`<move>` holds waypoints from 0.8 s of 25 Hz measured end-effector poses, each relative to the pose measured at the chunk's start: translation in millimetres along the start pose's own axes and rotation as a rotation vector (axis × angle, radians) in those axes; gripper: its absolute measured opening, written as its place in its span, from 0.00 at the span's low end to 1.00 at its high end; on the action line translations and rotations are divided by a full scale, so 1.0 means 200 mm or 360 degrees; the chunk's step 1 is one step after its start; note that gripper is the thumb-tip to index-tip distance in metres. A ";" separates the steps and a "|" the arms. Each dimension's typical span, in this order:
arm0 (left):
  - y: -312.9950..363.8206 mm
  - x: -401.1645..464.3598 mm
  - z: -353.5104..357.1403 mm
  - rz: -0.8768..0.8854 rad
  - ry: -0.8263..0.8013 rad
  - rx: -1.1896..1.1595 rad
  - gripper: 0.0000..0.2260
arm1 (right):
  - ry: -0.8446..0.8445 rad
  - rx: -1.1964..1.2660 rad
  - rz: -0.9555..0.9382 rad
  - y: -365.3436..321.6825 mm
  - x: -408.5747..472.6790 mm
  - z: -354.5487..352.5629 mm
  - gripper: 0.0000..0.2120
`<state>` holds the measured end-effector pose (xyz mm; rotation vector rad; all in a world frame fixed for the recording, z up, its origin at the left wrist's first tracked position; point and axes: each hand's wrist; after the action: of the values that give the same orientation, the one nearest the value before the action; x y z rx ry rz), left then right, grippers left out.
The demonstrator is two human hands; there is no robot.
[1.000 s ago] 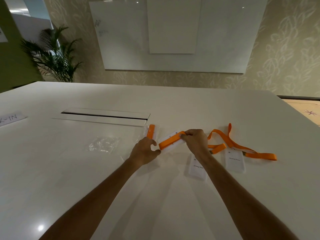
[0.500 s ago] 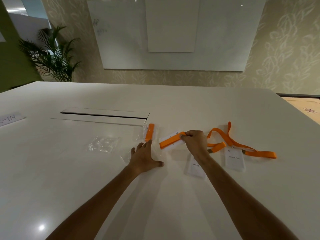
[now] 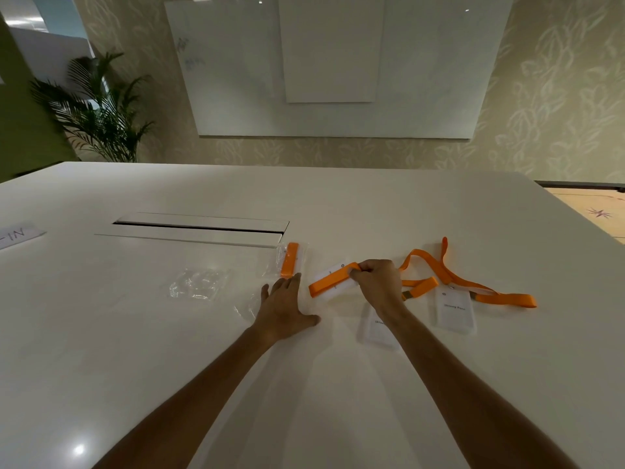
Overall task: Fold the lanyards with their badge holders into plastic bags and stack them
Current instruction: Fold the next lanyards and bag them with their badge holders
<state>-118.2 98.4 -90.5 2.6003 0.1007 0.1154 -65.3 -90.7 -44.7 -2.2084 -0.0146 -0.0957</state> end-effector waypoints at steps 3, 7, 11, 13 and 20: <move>0.04 0.00 -0.01 0.0076 0.0029 0.0029 0.47 | 0.0012 -0.0001 -0.0012 0.00 -0.01 -0.01 0.08; 0.06 0.00 -0.03 0.0188 0.0069 0.0008 0.47 | -0.0002 -0.0059 -0.0097 -0.02 -0.03 -0.02 0.06; 0.07 0.01 -0.04 0.0264 0.0063 0.0091 0.47 | -0.0013 -0.0096 -0.0144 -0.02 -0.05 -0.03 0.05; 0.09 0.01 -0.05 0.0332 0.0073 0.0126 0.47 | -0.0035 -0.0069 -0.0160 -0.03 -0.05 -0.04 0.04; 0.19 0.03 -0.07 0.0576 0.0262 0.0120 0.46 | -0.0128 0.0125 -0.0156 -0.08 -0.06 -0.04 0.03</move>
<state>-111.7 72.8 -58.9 2.6540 -0.3144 0.4628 -78.8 -88.1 -28.6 -2.1317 -0.1688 -0.0601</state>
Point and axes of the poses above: each hand's wrist, its own x-axis towards the middle knuckle, its own z-axis out of the palm, y = z × x, and after that the axes turned 10 degrees about -x, right-handed
